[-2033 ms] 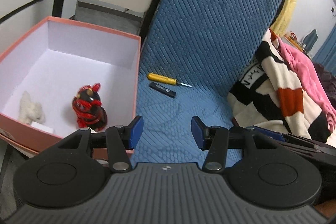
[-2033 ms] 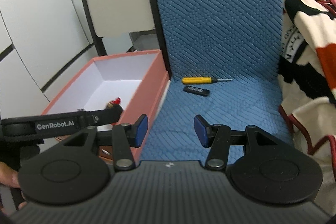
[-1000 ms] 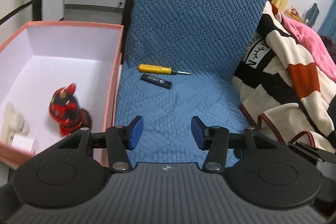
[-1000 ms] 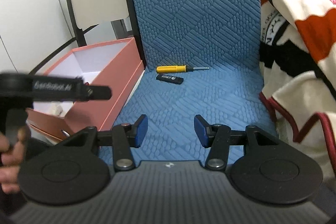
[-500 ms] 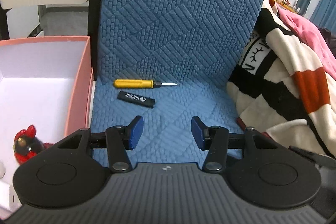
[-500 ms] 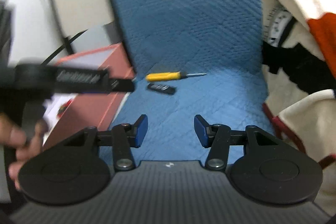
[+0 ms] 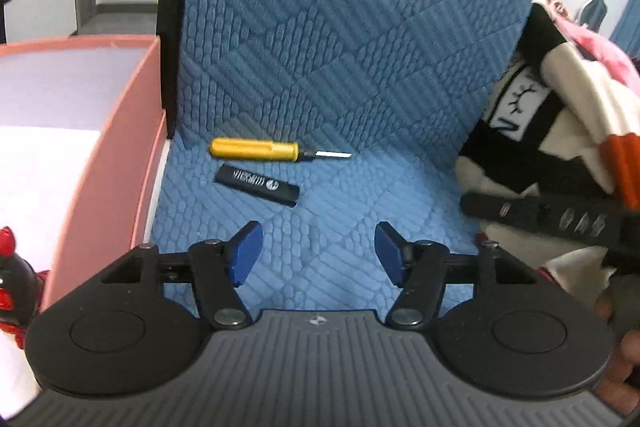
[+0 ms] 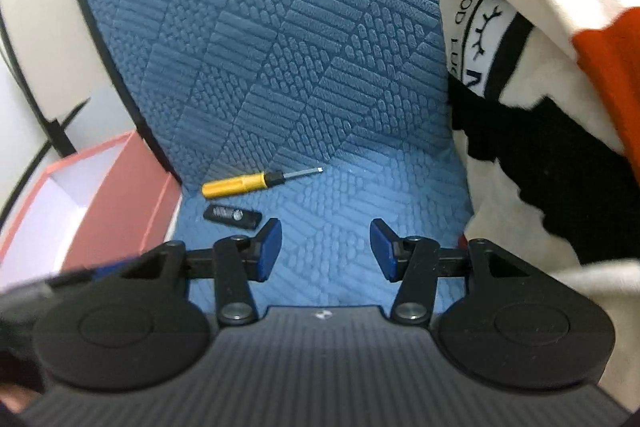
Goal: Organize rigid objects
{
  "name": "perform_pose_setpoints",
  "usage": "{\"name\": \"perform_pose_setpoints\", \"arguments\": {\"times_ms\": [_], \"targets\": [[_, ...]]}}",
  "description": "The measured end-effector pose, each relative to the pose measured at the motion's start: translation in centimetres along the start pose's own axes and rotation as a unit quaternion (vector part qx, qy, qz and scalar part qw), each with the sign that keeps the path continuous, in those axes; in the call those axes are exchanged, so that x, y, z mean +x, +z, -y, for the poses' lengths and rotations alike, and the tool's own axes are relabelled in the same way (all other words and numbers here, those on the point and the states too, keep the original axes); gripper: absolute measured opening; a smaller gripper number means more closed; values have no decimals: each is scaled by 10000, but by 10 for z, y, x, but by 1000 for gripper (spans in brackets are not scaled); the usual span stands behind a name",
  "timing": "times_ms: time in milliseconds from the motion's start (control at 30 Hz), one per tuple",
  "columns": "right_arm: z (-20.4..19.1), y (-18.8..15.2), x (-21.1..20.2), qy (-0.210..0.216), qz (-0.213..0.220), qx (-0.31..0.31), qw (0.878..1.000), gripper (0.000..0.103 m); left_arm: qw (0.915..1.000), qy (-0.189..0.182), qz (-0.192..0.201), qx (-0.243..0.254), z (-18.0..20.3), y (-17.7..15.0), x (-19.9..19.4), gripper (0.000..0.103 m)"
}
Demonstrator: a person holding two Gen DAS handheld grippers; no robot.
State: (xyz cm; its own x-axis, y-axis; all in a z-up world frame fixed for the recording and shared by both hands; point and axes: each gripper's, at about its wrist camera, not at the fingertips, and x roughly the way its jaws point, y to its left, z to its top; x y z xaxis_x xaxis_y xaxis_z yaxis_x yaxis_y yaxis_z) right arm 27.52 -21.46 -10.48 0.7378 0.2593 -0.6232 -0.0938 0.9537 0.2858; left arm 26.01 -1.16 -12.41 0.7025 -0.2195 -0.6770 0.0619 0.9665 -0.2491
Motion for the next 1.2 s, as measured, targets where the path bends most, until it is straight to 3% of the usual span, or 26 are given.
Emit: {"name": "perform_pose_setpoints", "arguments": {"times_ms": [167,233,333,600,700,833,900,1133,1200], "targets": [[3,22,22,392,-156,-66,9991,54,9998,166,-110,42,-4,3,21,68],[-6,31,33,759,-239,-371,9961,52,9996,231,-168,71,-5,4,30,69],[-19,44,54,857,-303,-762,9929,53,9989,384,-223,140,-9,4,48,76],[-40,62,133,1292,-908,-1602,9744,53,9975,578,-411,11,-18,17,89,76],[-40,71,155,1493,-1017,-1619,9701,52,9968,635,-469,115,-19,24,100,77],[-36,80,186,1706,-1589,-1407,9622,53,9968,564,-533,181,-19,23,106,77],[-40,80,190,1884,-1547,-1599,9566,53,9961,586,-553,349,-16,24,110,77],[-46,68,216,1701,-1721,-2248,9439,51,9929,725,-695,638,-10,28,124,77],[-44,66,216,1823,-1628,-2292,9422,50,9912,709,-728,850,-4,30,126,77]]}}
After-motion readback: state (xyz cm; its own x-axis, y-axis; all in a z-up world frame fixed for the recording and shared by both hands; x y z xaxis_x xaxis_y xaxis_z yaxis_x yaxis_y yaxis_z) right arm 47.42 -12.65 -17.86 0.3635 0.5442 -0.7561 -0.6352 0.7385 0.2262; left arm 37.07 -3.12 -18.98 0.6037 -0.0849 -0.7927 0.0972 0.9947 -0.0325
